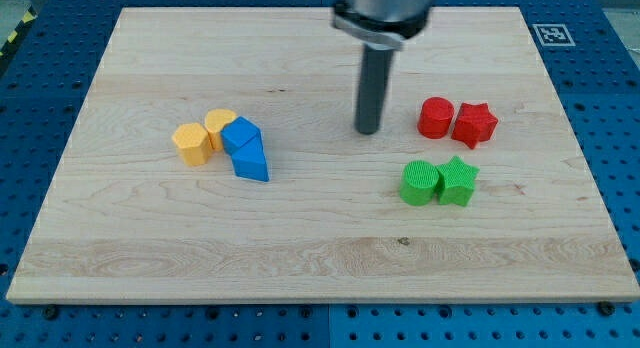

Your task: Separate the yellow blocks and blue blocks

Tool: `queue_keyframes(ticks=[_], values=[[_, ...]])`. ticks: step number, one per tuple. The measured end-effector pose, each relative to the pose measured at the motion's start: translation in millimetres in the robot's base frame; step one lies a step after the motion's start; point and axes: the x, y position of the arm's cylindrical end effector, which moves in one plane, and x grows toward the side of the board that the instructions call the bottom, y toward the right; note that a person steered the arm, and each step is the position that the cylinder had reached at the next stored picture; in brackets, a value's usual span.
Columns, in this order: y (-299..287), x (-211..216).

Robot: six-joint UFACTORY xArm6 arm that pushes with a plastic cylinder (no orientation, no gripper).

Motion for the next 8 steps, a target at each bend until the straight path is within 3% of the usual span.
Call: queue_keyframes(ticks=[3,8], values=[[-146,-14],[-148,-1]])
